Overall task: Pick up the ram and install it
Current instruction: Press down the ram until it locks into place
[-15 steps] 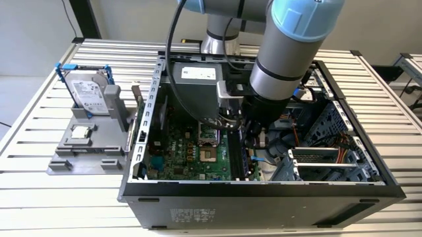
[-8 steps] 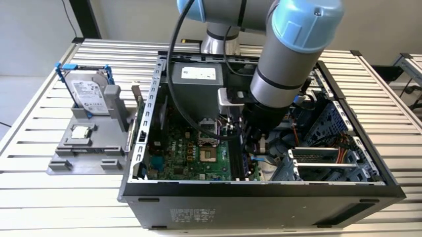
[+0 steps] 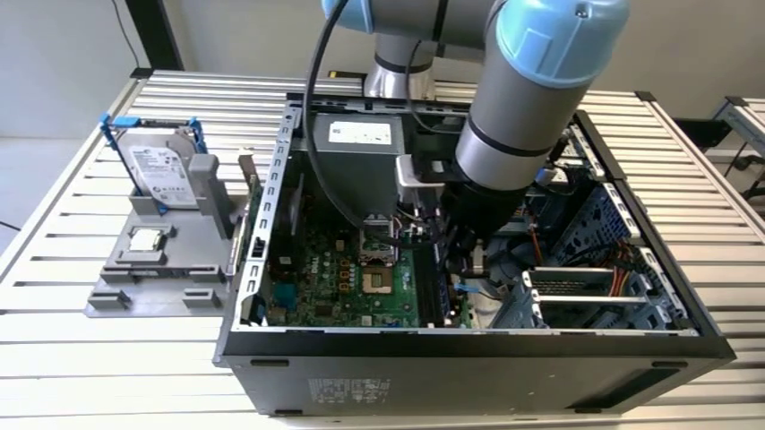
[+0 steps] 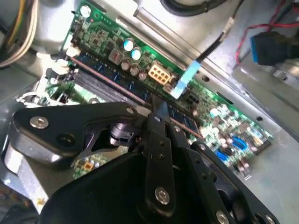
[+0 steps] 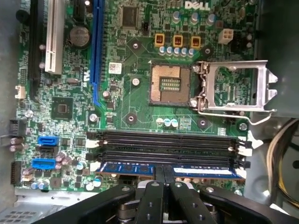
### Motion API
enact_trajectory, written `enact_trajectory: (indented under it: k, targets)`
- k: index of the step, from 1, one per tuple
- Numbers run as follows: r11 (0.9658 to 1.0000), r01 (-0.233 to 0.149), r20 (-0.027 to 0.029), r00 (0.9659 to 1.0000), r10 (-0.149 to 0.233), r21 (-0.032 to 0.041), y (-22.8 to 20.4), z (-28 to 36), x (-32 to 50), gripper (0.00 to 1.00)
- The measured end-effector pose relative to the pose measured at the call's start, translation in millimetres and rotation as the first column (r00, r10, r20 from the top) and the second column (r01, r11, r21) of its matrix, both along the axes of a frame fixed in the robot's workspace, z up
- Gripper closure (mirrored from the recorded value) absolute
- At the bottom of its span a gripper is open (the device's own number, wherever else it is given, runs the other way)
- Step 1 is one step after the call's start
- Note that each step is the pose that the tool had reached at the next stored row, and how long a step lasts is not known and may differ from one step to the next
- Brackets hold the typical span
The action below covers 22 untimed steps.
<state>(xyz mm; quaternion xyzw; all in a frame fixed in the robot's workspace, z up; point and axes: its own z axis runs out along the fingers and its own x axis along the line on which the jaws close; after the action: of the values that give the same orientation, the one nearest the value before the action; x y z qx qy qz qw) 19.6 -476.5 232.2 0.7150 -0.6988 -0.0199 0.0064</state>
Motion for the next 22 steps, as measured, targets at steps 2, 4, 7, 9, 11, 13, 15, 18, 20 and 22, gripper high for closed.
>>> enact_trajectory:
  k: [2,4,7,9,11,13,15,18,20,22]
  targets:
    - [1.0000,0.000,-0.0001,1.0000,0.000,0.0000,-0.1,9.0,-0.1,1.00]
    - [1.0000,0.000,-0.0001,1.0000,0.000,-0.0001,-0.1,18.2,-0.1,1.00]
    - [1.0000,0.000,-0.0001,1.0000,0.000,-0.0002,-0.1,31.8,-0.1,1.00]
    - [1.0000,0.000,-0.0001,1.0000,0.000,-0.0001,-0.1,40.8,-0.1,1.00]
    - [1.0000,0.000,-0.0002,1.0000,0.000,-0.0003,-0.1,50.1,-0.1,1.00]
    - [1.0000,0.000,-0.0007,1.0000,0.000,-0.0005,-0.2,58.0,-0.1,1.00]
    - [1.0000,0.000,-0.0006,1.0000,0.000,-0.0002,-0.1,58.5,0.0,1.00]
    - [1.0000,0.000,-0.0006,1.0000,0.000,0.0000,-0.1,58.5,0.0,1.00]
    - [1.0000,0.000,-0.0006,1.0000,0.000,-0.0001,-0.1,58.7,0.0,1.00]
    - [1.0000,0.000,-0.0006,1.0000,0.000,-0.0002,-0.1,58.8,0.0,1.00]
